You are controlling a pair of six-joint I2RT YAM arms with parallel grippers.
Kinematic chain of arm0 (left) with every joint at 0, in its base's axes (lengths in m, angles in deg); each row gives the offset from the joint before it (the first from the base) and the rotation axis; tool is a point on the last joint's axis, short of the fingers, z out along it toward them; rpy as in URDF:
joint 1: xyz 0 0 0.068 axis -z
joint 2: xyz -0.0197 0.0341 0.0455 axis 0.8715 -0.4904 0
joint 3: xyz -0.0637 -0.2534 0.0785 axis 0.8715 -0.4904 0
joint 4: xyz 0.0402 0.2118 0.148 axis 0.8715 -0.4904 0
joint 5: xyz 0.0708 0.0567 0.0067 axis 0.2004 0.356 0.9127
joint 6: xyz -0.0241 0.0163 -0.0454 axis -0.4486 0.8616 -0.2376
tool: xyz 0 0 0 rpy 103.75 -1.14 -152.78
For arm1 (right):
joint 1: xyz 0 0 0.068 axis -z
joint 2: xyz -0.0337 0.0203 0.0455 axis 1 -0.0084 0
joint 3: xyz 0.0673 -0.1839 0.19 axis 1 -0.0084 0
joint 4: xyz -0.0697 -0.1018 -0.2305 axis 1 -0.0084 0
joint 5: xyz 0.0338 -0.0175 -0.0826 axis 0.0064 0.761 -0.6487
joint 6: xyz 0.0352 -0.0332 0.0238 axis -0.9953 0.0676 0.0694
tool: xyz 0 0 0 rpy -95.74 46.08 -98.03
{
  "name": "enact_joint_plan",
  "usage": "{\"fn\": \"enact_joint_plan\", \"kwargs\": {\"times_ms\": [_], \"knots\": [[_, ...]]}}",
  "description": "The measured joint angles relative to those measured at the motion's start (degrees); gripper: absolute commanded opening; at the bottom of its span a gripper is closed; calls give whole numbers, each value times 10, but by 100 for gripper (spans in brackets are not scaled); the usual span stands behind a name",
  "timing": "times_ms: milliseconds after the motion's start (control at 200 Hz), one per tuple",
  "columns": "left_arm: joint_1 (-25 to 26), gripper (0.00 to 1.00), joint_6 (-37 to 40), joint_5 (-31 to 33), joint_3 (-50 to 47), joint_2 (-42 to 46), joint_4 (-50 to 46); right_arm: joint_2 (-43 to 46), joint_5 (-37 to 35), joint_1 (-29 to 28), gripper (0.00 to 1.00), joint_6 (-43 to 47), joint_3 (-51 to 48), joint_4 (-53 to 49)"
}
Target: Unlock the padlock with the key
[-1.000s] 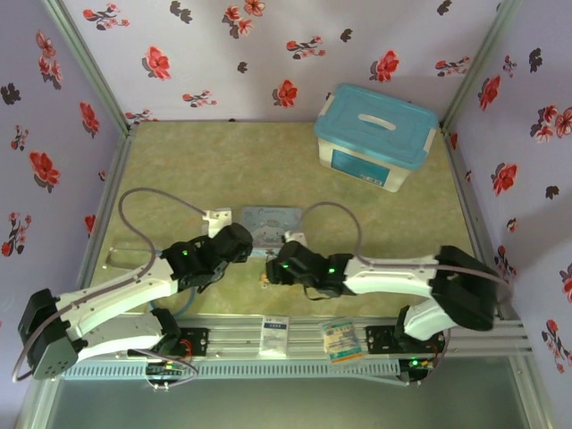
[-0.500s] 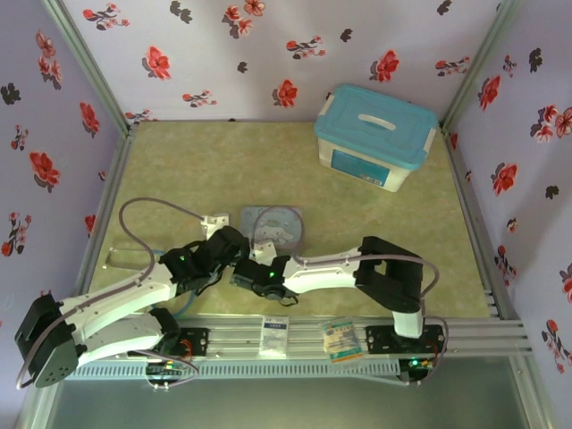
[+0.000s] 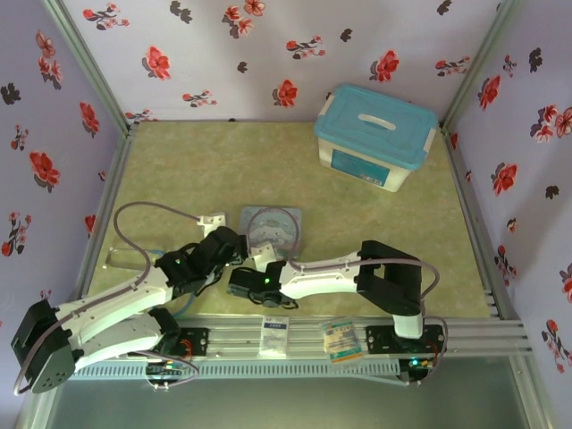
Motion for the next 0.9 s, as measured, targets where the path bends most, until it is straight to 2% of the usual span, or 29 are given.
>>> {"fn": "enact_joint_plan", "kwargs": {"times_ms": [275,355,460,580,690,775,900], "knots": [[2,63,-2,-13,-11,-3,12,22,-14,1,9,32,-31,-11],[2,63,-2,-14,-12,-3,12,26,-33,0,11,39,-35,-35],[2,64,-2,-14,-12,-3,12,4,-64,-3,10,38,-9,-87],[2,64,-2,-14,-12,-4,12,-25,-77,-6,10,33,0,-88],[2,64,-2,-14,-13,-4,12,-24,-81,-7,21,26,-9,-73],[2,64,-2,-14,-13,-4,12,-17,-69,-7,40,26,-25,-46],[2,64,-2,-14,-13,-3,12,13,-42,-5,43,27,-77,6]]}}
